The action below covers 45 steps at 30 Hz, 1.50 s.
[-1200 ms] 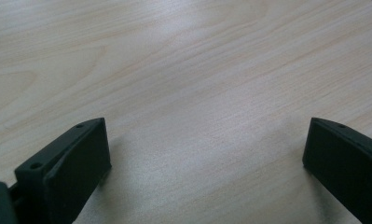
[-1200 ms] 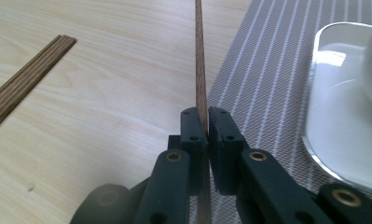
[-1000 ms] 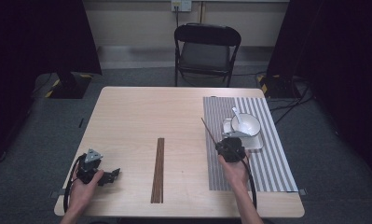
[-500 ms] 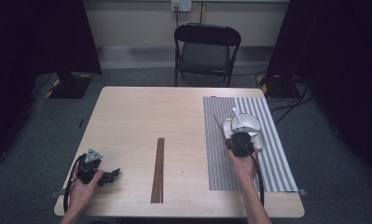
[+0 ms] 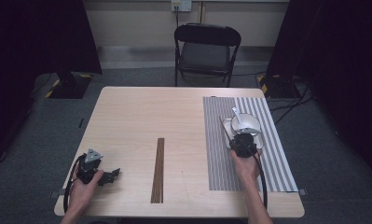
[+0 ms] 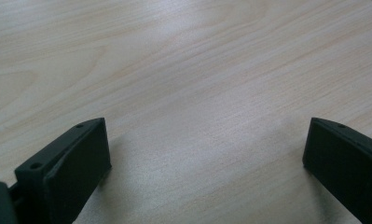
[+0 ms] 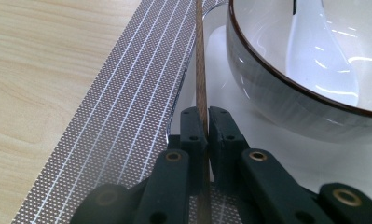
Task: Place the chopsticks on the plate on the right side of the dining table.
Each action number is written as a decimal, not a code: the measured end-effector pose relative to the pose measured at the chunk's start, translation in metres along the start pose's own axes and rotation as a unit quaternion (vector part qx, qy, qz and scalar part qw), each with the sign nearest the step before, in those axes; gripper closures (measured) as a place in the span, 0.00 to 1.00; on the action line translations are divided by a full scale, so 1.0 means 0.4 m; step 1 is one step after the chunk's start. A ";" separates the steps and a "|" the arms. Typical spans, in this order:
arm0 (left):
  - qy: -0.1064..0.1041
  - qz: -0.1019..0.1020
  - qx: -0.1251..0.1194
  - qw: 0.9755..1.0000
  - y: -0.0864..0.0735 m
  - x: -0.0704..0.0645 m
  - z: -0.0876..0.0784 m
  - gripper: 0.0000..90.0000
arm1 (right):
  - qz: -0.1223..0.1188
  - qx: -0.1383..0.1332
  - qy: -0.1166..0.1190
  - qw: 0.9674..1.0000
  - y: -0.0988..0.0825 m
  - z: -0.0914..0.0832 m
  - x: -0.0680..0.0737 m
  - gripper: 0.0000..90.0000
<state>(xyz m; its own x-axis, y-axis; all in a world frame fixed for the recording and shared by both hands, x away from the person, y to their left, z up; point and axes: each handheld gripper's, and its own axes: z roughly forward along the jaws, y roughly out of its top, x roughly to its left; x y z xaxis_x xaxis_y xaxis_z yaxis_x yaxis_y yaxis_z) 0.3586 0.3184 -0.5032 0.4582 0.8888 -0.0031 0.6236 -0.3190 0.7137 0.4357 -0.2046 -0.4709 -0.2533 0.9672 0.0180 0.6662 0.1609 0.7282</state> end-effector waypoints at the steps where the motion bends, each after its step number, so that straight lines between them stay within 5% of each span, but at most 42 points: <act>1: 0.001 0.000 0.000 1.000 0.000 0.000 0.000 0.00 | 0.000 0.000 -0.001 1.000 -0.002 -0.001 -0.002 0.94; 6: 0.001 0.001 0.000 1.000 0.000 0.000 0.000 0.00 | 0.000 0.004 -0.004 1.000 -0.015 -0.010 -0.003 0.87; 11: 0.001 0.001 0.000 1.000 0.000 0.000 0.000 0.00 | -0.015 0.000 -0.017 1.000 -0.010 -0.018 0.000 0.93; 35: 0.001 0.001 0.000 1.000 0.000 0.000 0.000 0.00 | 0.001 0.010 -0.031 0.999 -0.019 -0.012 -0.042 0.90; 40: 0.000 -0.001 -0.001 1.000 0.000 0.000 0.000 0.00 | 0.009 0.002 -0.035 0.999 -0.018 -0.027 -0.037 0.75; 45: 0.000 -0.001 -0.001 1.000 0.000 0.000 0.000 0.00 | 0.006 -0.017 -0.034 0.999 -0.013 -0.054 -0.025 0.71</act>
<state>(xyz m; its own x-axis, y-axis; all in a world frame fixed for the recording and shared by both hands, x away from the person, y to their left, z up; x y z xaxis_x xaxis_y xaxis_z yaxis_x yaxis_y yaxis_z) 0.3586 0.3183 -0.5033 0.4572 0.8893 -0.0045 0.6237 -0.3171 0.7145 0.4195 -0.2195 -0.4602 -0.1960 0.9804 -0.0186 0.6444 0.1430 0.7512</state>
